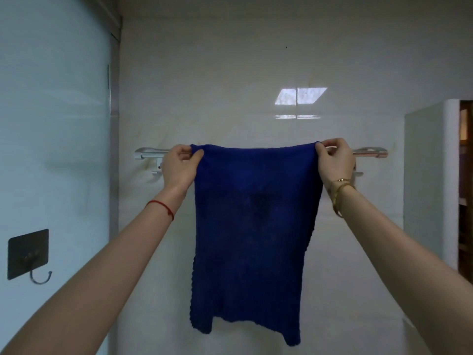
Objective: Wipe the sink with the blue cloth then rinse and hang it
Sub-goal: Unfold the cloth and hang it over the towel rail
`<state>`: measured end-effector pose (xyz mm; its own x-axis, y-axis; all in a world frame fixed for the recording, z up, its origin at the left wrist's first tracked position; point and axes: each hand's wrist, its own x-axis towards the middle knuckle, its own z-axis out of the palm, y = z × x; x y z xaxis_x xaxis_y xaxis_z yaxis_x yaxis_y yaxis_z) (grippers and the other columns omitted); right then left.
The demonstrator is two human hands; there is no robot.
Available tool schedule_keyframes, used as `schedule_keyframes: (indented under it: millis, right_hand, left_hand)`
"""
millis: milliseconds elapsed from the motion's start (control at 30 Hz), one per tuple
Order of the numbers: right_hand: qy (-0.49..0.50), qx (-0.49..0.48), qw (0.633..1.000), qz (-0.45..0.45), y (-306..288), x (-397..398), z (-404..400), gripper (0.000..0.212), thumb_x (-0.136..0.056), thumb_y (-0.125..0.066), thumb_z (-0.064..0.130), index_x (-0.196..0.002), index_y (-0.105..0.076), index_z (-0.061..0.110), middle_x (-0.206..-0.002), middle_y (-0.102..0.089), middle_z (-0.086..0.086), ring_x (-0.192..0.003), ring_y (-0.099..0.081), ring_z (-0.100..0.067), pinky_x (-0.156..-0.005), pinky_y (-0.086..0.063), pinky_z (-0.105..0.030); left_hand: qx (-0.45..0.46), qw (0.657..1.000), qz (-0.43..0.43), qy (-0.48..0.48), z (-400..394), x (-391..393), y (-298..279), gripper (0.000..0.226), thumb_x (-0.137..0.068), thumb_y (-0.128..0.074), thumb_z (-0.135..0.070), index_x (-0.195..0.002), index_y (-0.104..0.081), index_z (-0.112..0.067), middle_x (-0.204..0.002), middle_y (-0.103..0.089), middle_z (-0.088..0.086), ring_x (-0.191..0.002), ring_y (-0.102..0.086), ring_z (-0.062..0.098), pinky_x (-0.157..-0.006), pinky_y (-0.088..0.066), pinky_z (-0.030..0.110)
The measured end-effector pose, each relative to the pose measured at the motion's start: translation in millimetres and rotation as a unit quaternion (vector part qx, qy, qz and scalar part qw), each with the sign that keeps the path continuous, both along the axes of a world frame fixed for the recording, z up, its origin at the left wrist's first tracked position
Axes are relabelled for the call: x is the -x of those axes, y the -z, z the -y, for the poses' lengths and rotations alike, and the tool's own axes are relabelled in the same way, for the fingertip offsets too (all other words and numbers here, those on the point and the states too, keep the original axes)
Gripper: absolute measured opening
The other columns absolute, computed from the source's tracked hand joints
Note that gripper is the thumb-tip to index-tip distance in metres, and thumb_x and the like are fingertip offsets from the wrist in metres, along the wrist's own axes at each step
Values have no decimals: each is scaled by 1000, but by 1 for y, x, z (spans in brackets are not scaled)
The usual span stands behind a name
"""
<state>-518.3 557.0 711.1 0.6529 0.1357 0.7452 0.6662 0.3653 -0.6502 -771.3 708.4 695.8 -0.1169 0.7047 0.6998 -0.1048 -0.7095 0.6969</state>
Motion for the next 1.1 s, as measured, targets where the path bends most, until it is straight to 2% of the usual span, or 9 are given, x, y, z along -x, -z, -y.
schedule_keyframes:
  millis: [100,267,367,467,600,700,900,1000,1100]
  right_hand:
    - [12,25,999,-35,-24,-12,-2,25,-87,-63,31,-96,-70,9,-99,-70,-8,-97,-63,-24,-93,-50,-34]
    - [105,124,986,35,-56,-33,4,25,-88,-62,33,-99,-73,13,-106,-71,-9,-101,-62,-28,-89,-48,-32]
    - [232,218,938,136,-64,-42,1,25,-88,-61,40,-99,-73,20,-102,-69,-10,-99,-60,-33,-78,-44,-33]
    - [326,283,875,219,-64,-49,-8,28,-86,-64,45,-97,-73,21,-105,-64,-14,-104,-53,-35,-84,-39,-37]
    - [354,198,891,205,-49,-50,-11,33,-85,-69,40,-93,-61,9,-93,-65,-15,-89,-56,-34,-82,-37,-38]
    - [329,140,910,212,-29,-48,-9,34,-89,-63,42,-85,-62,8,-79,-67,-14,-74,-59,-33,-71,-41,-38]
    - [297,84,919,248,3,-48,0,42,-96,-49,39,-81,-69,6,-85,-56,-9,-63,-51,-28,-55,-33,-30]
    - [230,80,940,240,23,-49,0,29,-90,-53,28,-112,-67,16,-103,-50,-5,-77,-56,-26,-64,-45,-31]
    - [164,51,964,203,35,-45,-2,48,-89,-57,20,-136,-48,21,-113,-49,-5,-81,-58,-21,-71,-50,-33]
  left_hand:
    - [-23,999,-6,-38,-1,5,-23,22,-87,-75,-23,-102,-67,-8,-99,-70,6,-89,-65,17,-86,-56,32]
    - [-59,984,-92,-138,-13,10,-49,33,-84,-79,-32,-104,-70,-7,-96,-66,3,-88,-61,16,-81,-50,28]
    - [-68,968,-153,-186,-24,11,-54,37,-77,-83,-37,-97,-67,-10,-93,-64,1,-85,-61,17,-75,-50,31]
    - [-61,950,-190,-240,-29,5,-48,40,-76,-83,-39,-97,-61,-13,-96,-68,4,-90,-62,24,-84,-50,38]
    - [-100,922,-152,-342,-28,-1,-33,32,-81,-77,-32,-97,-59,-12,-102,-62,8,-100,-57,30,-93,-40,42]
    - [-146,933,-98,-314,-28,0,-20,22,-87,-72,-32,-84,-62,-13,-82,-66,8,-82,-62,29,-83,-51,45]
    - [-200,909,-139,-339,-27,-3,-2,46,-99,-48,-38,-61,-56,-14,-64,-56,8,-67,-55,31,-71,-49,48]
    - [-177,921,-122,-324,-22,-7,13,25,-95,-53,-27,-96,-73,-11,-92,-57,10,-91,-53,30,-81,-47,47]
    - [-111,962,-34,-248,-14,-14,24,37,-93,-60,-27,-126,-56,-10,-111,-56,9,-98,-53,22,-87,-49,38]
